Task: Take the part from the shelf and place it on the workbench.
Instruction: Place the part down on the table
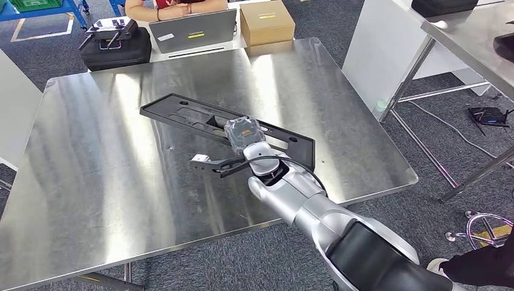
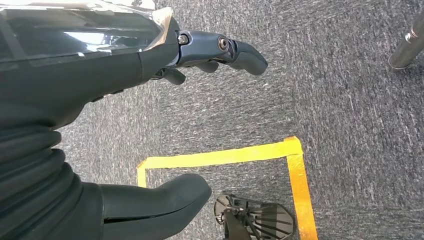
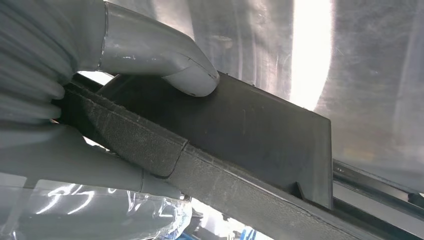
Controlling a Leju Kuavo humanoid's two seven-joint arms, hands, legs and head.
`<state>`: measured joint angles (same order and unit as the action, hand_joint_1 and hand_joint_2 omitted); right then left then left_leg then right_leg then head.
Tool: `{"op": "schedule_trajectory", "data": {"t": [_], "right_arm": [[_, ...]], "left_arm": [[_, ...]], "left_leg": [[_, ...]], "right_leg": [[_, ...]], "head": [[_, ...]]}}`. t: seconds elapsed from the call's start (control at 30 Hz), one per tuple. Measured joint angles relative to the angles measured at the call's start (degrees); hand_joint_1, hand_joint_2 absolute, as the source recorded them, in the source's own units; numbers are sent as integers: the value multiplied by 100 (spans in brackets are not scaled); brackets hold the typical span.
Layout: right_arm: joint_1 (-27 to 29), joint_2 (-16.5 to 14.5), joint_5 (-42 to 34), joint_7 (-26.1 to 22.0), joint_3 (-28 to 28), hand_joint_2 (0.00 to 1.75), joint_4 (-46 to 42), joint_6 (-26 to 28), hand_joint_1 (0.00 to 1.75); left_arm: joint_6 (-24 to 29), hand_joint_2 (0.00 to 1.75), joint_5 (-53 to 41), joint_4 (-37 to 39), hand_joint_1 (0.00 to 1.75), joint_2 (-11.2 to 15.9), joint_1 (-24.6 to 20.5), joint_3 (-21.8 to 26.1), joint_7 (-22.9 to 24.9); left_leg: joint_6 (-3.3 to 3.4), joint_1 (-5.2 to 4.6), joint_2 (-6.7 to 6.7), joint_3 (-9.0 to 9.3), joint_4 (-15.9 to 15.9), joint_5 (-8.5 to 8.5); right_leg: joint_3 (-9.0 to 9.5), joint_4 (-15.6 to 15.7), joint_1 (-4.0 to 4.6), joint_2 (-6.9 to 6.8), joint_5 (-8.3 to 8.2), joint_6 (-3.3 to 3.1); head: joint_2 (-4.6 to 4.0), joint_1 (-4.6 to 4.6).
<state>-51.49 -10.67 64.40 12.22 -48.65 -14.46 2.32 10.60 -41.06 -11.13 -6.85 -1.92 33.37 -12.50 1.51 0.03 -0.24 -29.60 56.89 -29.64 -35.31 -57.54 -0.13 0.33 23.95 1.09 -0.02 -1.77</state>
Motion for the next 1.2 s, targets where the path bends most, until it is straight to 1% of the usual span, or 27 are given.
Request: {"op": "schedule_trajectory", "data": {"t": [0.13,0.27,0.4,0.83,0.97,1.07,1.2], "right_arm": [[0,10,14,30,12,0,6,-7,0],[1,34,40,58,50,0,7,3,0],[6,87,83,83,91,0,8,24,0],[23,148,256,201,145,0,8,77,0],[24,160,259,207,191,0,8,191,0],[27,164,157,84,292,0,3,409,0],[25,132,-254,-405,646,0,-67,1043,0]], "left_arm": [[25,175,-51,0,0,-1,0,1,26],[145,175,-163,0,0,0,-1,0,102],[168,0,-203,0,0,5,-2,1,104],[240,0,-275,0,0,-3,-3,2,205],[243,0,-310,0,0,-7,-4,5,221],[241,0,-344,0,0,-9,-4,7,233],[226,0,-432,0,0,-10,-4,19,240]], "left_leg": [[0,0,0,1,0,0],[0,-1,0,1,0,0],[1,-1,0,0,0,0],[2,-1,1,2,0,-1],[2,-1,1,1,0,-1],[2,-1,0,1,0,-1],[2,-1,0,1,0,-1]], "right_leg": [[0,0,0,0,0,0],[0,0,0,0,0,0],[0,0,-1,0,0,0],[0,0,0,0,0,0],[1,0,0,0,0,0],[1,0,-1,0,0,0],[1,0,-1,0,0,0]], "head": [[0,0],[0,0],[0,0],[0,0],[0,0],[0,0],[0,0]]}}
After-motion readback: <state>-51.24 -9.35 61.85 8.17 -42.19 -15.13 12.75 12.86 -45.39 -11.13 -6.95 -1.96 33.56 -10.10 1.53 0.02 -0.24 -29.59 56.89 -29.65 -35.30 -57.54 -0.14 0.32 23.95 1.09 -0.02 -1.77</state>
